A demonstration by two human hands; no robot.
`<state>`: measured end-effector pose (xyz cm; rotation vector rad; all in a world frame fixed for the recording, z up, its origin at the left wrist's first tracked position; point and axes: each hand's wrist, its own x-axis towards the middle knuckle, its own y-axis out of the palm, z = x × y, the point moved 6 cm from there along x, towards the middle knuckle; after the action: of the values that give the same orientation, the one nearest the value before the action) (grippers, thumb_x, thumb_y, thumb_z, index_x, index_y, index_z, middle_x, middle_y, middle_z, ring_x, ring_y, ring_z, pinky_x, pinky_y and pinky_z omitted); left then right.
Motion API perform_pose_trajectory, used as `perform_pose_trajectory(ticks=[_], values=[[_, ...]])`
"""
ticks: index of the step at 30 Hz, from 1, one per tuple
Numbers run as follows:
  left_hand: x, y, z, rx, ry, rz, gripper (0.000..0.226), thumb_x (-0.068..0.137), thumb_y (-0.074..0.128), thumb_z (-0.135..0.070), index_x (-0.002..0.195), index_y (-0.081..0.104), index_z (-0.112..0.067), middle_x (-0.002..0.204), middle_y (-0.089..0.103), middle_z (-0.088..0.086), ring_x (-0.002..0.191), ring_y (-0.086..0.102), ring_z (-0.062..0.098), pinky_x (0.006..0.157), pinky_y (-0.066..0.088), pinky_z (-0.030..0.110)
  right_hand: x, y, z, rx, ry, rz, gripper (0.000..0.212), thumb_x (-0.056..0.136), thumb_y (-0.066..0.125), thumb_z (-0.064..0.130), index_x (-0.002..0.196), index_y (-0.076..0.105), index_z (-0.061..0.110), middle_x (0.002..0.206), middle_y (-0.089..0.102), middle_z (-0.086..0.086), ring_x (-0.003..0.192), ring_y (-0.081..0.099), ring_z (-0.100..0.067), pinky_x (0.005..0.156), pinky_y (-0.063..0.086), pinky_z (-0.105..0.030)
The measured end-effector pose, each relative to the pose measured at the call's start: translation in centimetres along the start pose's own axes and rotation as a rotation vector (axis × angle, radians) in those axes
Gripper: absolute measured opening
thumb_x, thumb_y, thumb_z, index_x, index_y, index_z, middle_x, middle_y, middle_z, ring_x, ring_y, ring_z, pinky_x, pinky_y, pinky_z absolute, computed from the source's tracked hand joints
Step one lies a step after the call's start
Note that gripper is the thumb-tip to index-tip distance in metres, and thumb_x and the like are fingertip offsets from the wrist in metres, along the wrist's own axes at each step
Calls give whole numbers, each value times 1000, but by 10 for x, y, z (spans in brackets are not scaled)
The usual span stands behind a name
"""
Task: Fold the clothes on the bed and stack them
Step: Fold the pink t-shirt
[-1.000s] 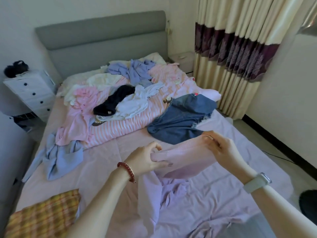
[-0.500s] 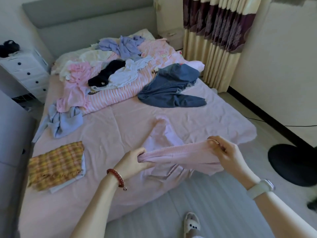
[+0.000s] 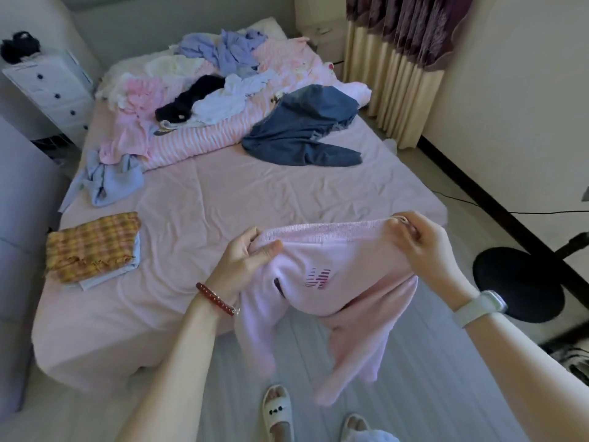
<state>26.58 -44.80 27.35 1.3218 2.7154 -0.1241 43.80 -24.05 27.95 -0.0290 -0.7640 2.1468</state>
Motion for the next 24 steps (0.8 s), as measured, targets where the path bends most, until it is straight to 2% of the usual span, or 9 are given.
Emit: perform_pose_trajectory(ticks=[3, 7, 9, 11, 13, 15, 18, 21, 24], values=[[-8, 15, -20, 96, 122, -113, 29, 73, 67, -28, 69, 42, -13, 60, 46, -9, 58, 43, 6, 53, 38, 15, -1, -15, 1, -1, -46, -4, 10, 93, 55, 11, 88, 62, 8, 78, 62, -5, 73, 54, -19, 65, 39, -11], [-17, 31, -16, -43, 10, -248, 25, 78, 68, -21, 77, 45, -10, 70, 44, 5, 64, 45, 13, 54, 38, 22, 7, -14, 7, -295, -145, -10, 12, 88, 61, 13, 95, 71, 12, 87, 46, -5, 85, 49, -29, 77, 44, -40], [-18, 38, -7, -125, -112, -364, 23, 85, 64, -13, 75, 43, -12, 68, 45, 5, 62, 45, 16, 55, 35, 26, 12, -7, 15, -321, -81, 26, 27, 89, 59, 18, 116, 64, 17, 92, 43, -4, 91, 50, -28, 83, 40, -34], [-18, 45, -4, -291, -216, -433, 25, 88, 57, -6, 69, 42, -12, 55, 44, 2, 51, 44, 14, 54, 34, 25, 1, 8, 30, -88, -28, 211, 39, 90, 60, 21, 127, 52, 15, 85, 49, 0, 83, 52, -19, 74, 36, -21], [-15, 54, -12, -450, -227, -403, 24, 90, 49, -3, 68, 45, -10, 43, 40, -3, 40, 43, 8, 57, 38, 25, -30, 35, 49, 181, -24, 520, 49, 87, 64, 21, 131, 43, 16, 88, 55, 5, 87, 55, -14, 75, 41, -15], [-14, 61, -29, -519, -181, -329, 21, 91, 46, -2, 71, 49, -8, 51, 47, 2, 52, 54, 10, 65, 51, 27, -56, 55, 60, 302, -34, 711, 60, 86, 66, 20, 137, 34, 24, 108, 57, 8, 100, 58, -9, 85, 45, -17], [-17, 65, -57, -462, -99, -190, 18, 92, 51, -8, 75, 50, -4, 76, 55, 14, 79, 61, 25, 78, 56, 33, -43, 50, 63, 396, -61, 518, 36, 91, 58, 13, 123, 48, 22, 79, 64, 11, 72, 58, -3, 68, 44, -19], [-24, 63, -80, -306, -15, -7, 21, 93, 50, -16, 78, 54, -3, 79, 59, 10, 86, 63, 24, 86, 54, 34, -25, 41, 75, 396, -102, 427, 12, 89, 53, 15, 97, 61, 19, 83, 66, -10, 77, 56, -13, 73, 46, -31], [-29, 50, -95, -157, 39, 8, 22, 96, 43, -14, 93, 63, -8, 90, 67, 7, 91, 66, 17, 86, 53, 31, -11, 40, 91, 296, -182, 422, 27, 88, 49, 18, 88, 56, -8, 81, 59, -24, 72, 47, -21, 69, 41, -35]])
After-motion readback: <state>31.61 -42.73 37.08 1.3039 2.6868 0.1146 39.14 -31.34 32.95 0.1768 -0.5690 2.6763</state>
